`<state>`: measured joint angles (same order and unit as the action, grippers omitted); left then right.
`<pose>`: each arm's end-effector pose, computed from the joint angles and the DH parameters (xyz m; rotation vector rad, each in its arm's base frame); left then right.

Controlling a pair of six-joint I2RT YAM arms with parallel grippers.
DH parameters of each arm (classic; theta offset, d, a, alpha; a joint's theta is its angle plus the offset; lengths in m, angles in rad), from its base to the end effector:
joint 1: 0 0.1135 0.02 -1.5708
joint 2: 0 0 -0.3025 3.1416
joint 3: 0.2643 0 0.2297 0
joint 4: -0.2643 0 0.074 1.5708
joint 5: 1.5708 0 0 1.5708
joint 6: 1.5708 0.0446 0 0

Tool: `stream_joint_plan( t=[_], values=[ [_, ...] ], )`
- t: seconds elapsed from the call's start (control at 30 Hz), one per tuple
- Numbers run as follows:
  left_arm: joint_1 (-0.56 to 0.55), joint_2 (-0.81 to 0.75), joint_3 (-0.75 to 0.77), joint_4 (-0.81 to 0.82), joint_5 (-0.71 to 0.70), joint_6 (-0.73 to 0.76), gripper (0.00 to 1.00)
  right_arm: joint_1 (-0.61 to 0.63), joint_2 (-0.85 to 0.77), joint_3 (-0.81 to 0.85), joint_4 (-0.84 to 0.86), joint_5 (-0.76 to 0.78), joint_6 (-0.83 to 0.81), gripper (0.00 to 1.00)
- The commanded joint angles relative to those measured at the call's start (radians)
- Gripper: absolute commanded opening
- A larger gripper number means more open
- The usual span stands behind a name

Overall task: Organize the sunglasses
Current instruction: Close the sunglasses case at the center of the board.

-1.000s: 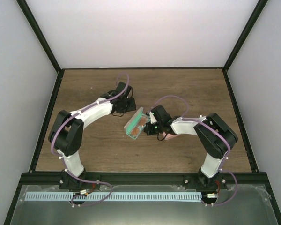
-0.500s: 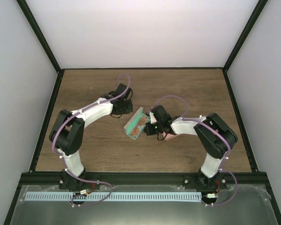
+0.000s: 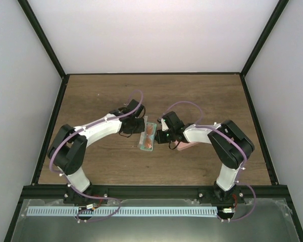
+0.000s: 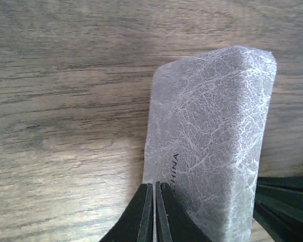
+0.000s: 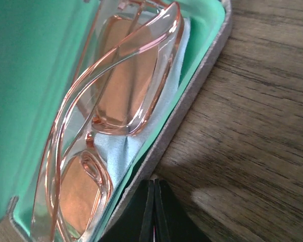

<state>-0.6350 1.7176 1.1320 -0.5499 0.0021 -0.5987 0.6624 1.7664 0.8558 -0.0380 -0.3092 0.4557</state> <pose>0.2674 -0.1971 0.2327 0.0509 2.7654 -0.3562 0.2519 0.2137 0.1772 -0.4070 2.6320 0.8051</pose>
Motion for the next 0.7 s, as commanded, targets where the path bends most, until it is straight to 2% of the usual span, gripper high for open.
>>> stream_joint_plan(
  t=[0.0, 0.47, 0.67],
  values=[
    [-0.035, -0.032, -0.01, 0.029, 0.05, -0.05, 0.04, -0.003, 0.029, 0.038, 0.001, -0.004, 0.012, 0.02],
    [-0.108, 0.142, 0.104, 0.009, 0.072, -0.066, 0.04, -0.003, 0.049, 0.056, 0.0, -0.041, 0.012, 0.02],
    [-0.121, 0.156, 0.112, 0.0, 0.056, -0.079, 0.04, -0.02, 0.035, 0.044, -0.006, -0.03, 0.011, 0.02]
  ],
)
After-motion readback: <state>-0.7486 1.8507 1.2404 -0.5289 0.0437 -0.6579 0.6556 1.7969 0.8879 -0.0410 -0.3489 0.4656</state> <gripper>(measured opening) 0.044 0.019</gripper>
